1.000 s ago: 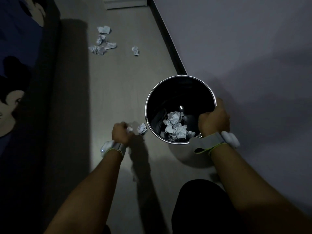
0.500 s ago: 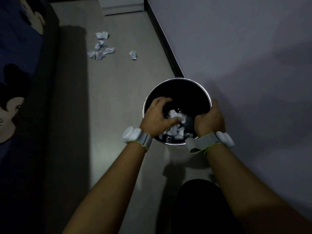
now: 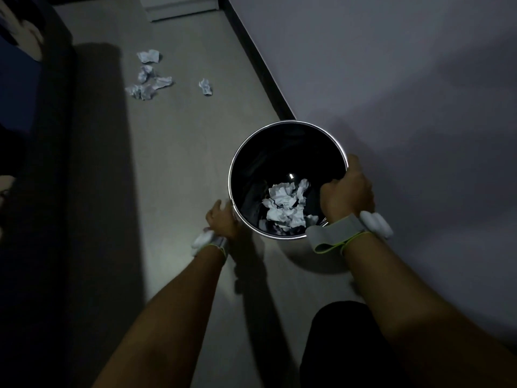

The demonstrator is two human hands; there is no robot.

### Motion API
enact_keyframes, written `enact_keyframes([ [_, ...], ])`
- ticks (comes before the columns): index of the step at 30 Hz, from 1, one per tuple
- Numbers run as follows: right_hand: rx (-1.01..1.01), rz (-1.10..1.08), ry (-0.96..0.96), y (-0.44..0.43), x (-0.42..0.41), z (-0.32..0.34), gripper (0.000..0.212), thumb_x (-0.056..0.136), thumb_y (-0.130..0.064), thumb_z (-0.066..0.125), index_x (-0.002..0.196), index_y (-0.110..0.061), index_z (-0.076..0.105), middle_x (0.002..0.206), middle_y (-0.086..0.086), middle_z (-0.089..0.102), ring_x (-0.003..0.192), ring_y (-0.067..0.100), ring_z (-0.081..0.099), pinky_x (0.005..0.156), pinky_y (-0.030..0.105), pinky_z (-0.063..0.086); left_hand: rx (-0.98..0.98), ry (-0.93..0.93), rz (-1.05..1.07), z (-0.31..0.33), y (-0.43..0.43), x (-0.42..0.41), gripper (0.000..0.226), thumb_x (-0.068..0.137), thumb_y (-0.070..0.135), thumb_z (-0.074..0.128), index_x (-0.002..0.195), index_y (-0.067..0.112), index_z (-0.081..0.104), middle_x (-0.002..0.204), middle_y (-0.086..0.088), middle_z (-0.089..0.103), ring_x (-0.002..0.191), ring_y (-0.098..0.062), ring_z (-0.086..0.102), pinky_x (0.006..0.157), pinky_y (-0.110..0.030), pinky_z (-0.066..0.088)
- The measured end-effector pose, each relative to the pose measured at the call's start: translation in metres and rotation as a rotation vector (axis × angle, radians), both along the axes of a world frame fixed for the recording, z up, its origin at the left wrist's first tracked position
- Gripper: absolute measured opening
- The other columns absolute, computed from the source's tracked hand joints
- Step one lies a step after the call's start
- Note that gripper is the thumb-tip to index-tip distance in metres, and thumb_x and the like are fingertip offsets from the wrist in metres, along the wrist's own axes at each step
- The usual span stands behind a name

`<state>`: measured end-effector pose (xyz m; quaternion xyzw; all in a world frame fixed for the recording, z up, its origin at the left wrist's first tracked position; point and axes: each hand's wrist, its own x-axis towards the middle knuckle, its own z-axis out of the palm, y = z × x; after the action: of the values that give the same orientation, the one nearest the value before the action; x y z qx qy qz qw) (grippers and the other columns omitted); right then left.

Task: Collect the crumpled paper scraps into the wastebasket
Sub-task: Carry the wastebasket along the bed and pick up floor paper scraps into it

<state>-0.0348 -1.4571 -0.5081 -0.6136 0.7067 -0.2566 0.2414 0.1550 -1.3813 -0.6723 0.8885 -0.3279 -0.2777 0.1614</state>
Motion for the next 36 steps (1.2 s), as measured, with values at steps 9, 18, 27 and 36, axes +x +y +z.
enact_keyframes([
  [9, -0.011, -0.015, 0.001, -0.001, -0.003, -0.004, 0.034, 0.084, -0.017, 0.050, 0.116, -0.028, 0.053, 0.102, 0.013, 0.067, 0.091, 0.041, 0.062, 0.073, 0.040, 0.050, 0.181, -0.037, -0.205, -0.015, 0.020, 0.000, 0.033, 0.097, 0.029, 0.046, 0.121, 0.012, 0.060, 0.133, -0.018, 0.046, 0.117, -0.039, 0.050, 0.102, -0.035, 0.036],
  [18, -0.008, -0.022, 0.024, 0.001, -0.003, 0.000, 0.036, 0.084, -0.014, 0.051, 0.118, -0.026, 0.053, 0.103, 0.016, 0.067, 0.092, 0.043, 0.061, 0.069, 0.036, 0.043, -0.864, 0.235, 0.606, 0.088, -0.006, 0.017, 0.022, 0.086, 0.022, 0.059, 0.108, 0.020, 0.060, 0.101, -0.002, 0.063, 0.093, -0.025, 0.063, 0.085, -0.036, 0.053],
  [27, 0.008, 0.003, 0.017, 0.001, -0.004, 0.003, 0.029, 0.087, -0.017, 0.051, 0.115, -0.023, 0.054, 0.101, 0.016, 0.066, 0.089, 0.041, 0.061, 0.065, 0.031, 0.036, -0.728, 0.018, -0.257, 0.130, -0.010, -0.036, 0.041, 0.077, 0.038, 0.068, 0.116, 0.026, 0.064, 0.123, 0.001, 0.057, 0.118, -0.017, 0.049, 0.104, -0.033, 0.040],
  [36, 0.000, 0.011, 0.034, 0.004, -0.008, 0.002, 0.033, 0.084, -0.012, 0.051, 0.115, -0.023, 0.052, 0.100, 0.016, 0.067, 0.088, 0.041, 0.062, 0.064, 0.031, 0.036, -0.456, 0.368, 0.351, 0.107, -0.007, -0.036, 0.052, 0.083, 0.017, 0.058, 0.134, 0.017, 0.047, 0.130, -0.011, 0.059, 0.118, -0.031, 0.056, 0.102, -0.038, 0.046],
])
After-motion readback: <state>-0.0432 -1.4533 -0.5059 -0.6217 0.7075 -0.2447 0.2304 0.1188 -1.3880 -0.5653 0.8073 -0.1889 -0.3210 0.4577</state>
